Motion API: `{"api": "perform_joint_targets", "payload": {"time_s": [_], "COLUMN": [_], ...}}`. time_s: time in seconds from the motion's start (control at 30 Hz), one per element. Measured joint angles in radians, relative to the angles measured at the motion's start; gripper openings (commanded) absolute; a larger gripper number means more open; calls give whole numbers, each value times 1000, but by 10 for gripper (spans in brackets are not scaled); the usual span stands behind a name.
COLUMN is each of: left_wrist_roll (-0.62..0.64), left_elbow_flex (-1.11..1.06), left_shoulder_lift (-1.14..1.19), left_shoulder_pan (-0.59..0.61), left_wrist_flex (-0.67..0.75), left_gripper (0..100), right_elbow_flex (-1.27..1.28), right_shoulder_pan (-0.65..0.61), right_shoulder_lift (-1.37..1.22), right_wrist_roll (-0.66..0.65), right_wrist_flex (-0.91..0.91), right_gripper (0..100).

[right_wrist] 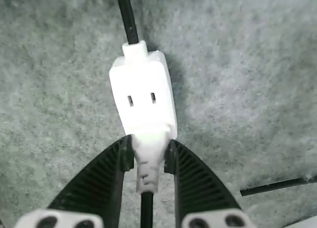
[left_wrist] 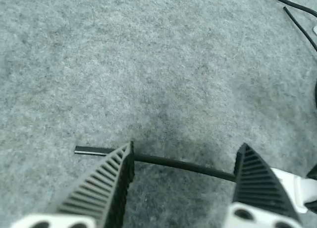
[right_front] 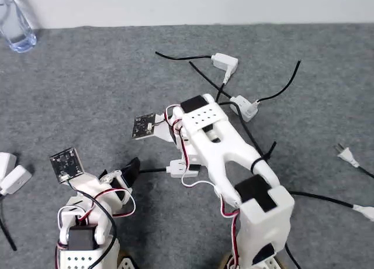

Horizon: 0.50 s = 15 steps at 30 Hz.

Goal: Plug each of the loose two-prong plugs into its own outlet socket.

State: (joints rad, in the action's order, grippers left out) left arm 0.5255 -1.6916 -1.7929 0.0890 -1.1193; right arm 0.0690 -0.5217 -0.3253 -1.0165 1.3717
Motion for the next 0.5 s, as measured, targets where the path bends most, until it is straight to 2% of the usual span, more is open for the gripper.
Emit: {"api": "perform_joint_targets", "payload": {"time_s": [0.5], "left_wrist_roll": [0], "left_elbow_flex": [0], "left_shoulder_lift": [0], "left_shoulder_pan": [0], "left_wrist_flex": [0], "left_gripper": [312], "right_elbow_flex": [46], "right_shoulder_pan": [2], "right_shoulder_lift": [3], "right_wrist_roll": [-2], "right_wrist_flex": [-40], "right_gripper": [12]}}
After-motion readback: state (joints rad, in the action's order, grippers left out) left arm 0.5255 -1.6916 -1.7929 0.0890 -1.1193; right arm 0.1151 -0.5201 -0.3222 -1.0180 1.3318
